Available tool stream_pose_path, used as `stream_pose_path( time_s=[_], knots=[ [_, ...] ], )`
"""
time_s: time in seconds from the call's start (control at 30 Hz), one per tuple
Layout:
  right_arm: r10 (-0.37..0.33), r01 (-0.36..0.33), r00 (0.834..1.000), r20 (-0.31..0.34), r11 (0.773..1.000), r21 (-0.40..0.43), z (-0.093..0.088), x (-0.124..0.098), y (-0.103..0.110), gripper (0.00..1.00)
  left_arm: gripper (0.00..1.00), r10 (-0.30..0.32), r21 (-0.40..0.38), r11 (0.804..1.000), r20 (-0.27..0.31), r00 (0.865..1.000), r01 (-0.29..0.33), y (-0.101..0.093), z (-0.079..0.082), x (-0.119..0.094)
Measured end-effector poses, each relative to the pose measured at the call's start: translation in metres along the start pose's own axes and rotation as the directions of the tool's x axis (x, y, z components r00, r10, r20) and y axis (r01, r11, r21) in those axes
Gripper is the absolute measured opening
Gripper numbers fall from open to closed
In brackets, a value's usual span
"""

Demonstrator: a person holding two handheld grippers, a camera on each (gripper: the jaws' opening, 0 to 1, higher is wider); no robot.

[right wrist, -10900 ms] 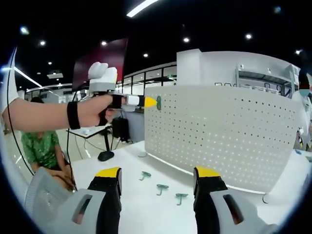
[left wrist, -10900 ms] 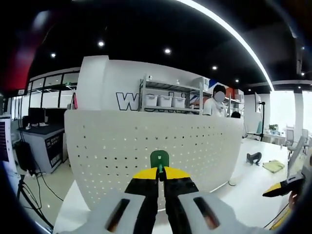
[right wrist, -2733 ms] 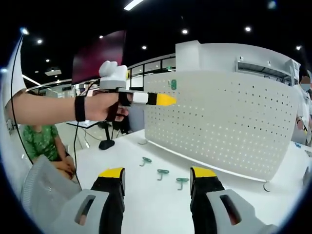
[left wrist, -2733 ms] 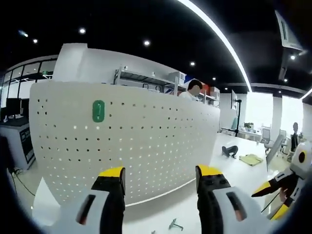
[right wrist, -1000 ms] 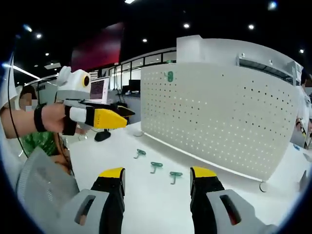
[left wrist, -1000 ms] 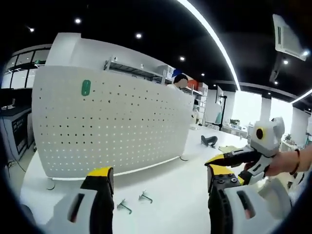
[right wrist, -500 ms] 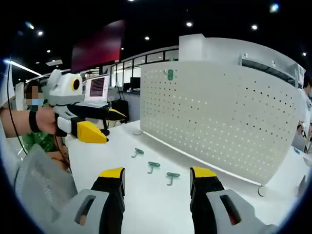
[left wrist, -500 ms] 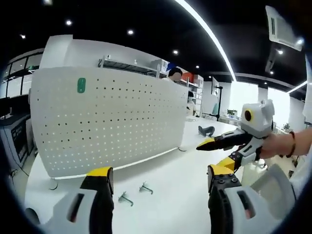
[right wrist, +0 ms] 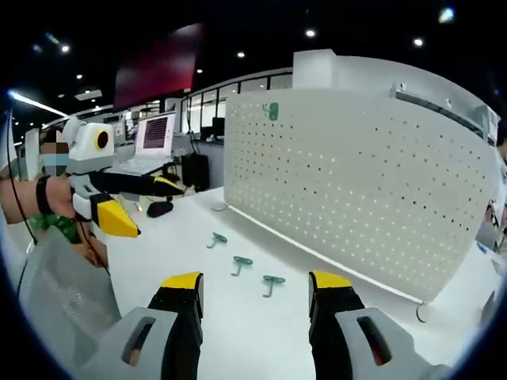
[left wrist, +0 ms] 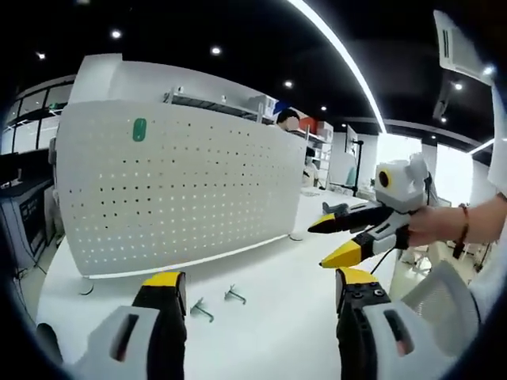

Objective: Insert the hook assembly into the mounting plate slot until the hook locks in place.

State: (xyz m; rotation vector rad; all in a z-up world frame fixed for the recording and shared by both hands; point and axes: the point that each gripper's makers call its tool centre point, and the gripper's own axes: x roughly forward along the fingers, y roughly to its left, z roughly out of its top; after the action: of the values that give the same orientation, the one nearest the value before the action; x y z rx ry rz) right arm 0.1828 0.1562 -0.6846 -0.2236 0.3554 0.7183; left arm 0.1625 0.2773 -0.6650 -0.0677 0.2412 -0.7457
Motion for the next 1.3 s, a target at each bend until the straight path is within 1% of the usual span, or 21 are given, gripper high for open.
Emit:
stream_pose_path(
  time_s=[0.03,0.13,0.23,0.33,0.4,0.53,0.6,0.63,0.7,0.83,0.93,1.0,1.2,1.3],
  knots=[
    [0.001,-0.001,1.0,-0.001,1.0,-0.001,0.0,0.0,0.0,0.54,0.76,-0.003,-0.006,1.0,-0.003,1.0,0.003,0.0,-0.002,-0.001],
    [0.009,-0.009,1.0,-0.019,1.0,-0.006,-0.005,0.003,-0.001,0.54,0.8,0.002,-0.005,1.0,-0.005,1.0,-0.002,0.0,-0.004,-0.002],
    [0.017,-0.017,0.999,-0.031,1.0,-0.004,-0.008,0.007,-0.002,0.54,0.79,-0.003,-0.003,1.0,-0.008,1.0,0.003,-0.001,-0.005,-0.003],
    [0.024,-0.023,0.999,-0.025,0.999,0.044,-0.01,0.011,-0.004,0.53,0.8,-0.001,-0.002,1.0,-0.015,1.0,0.001,-0.002,-0.006,-0.003],
    [0.023,-0.022,0.999,-0.034,0.999,0.032,-0.011,0.014,-0.003,0.53,0.8,-0.003,-0.003,1.0,-0.017,1.0,0.003,-0.003,-0.007,-0.003],
    [0.038,-0.037,0.998,-0.045,0.999,0.039,-0.013,0.019,-0.002,0.53,0.79,-0.014,-0.01,1.0,-0.026,1.0,0.014,-0.007,-0.01,-0.003],
    [0.041,-0.04,0.998,-0.051,0.999,0.036,-0.014,0.021,-0.002,0.53,0.79,-0.019,-0.006,1.0,-0.016,1.0,0.019,-0.01,-0.01,-0.003],
    [0.043,-0.041,0.998,-0.051,0.999,0.035,-0.014,0.022,-0.002,0.53,0.79,-0.018,-0.019,1.0,-0.004,1.0,0.018,-0.01,-0.009,-0.003],
    [0.051,-0.049,0.997,-0.059,0.998,0.033,-0.014,0.024,-0.002,0.53,0.79,-0.016,-0.029,0.999,-0.004,1.0,0.016,-0.011,-0.009,-0.003],
    [0.06,-0.059,0.995,-0.075,0.998,0.022,-0.016,0.028,-0.004,0.53,0.79,-0.027,-0.032,0.999,-0.002,1.0,0.027,-0.013,-0.008,-0.004],
    [0.066,-0.064,0.994,-0.089,0.998,0.02,-0.018,0.029,-0.005,0.52,0.79,-0.025,-0.017,1.0,-0.011,1.0,0.025,-0.013,-0.009,-0.005],
    [0.07,-0.068,0.993,-0.091,0.997,0.021,-0.019,0.031,-0.005,0.52,0.79,-0.024,-0.026,0.999,-0.014,1.0,0.024,-0.012,-0.01,-0.006],
    [0.082,-0.08,0.991,-0.11,0.997,0.017,-0.022,0.036,-0.005,0.52,0.79,-0.027,-0.055,0.998,0.01,1.0,0.027,-0.015,-0.009,-0.009],
    [0.087,-0.087,0.988,-0.125,0.996,0.008,-0.023,0.039,-0.005,0.52,0.79,-0.029,-0.054,0.998,-0.002,1.0,0.029,-0.016,-0.012,-0.008]
  ],
)
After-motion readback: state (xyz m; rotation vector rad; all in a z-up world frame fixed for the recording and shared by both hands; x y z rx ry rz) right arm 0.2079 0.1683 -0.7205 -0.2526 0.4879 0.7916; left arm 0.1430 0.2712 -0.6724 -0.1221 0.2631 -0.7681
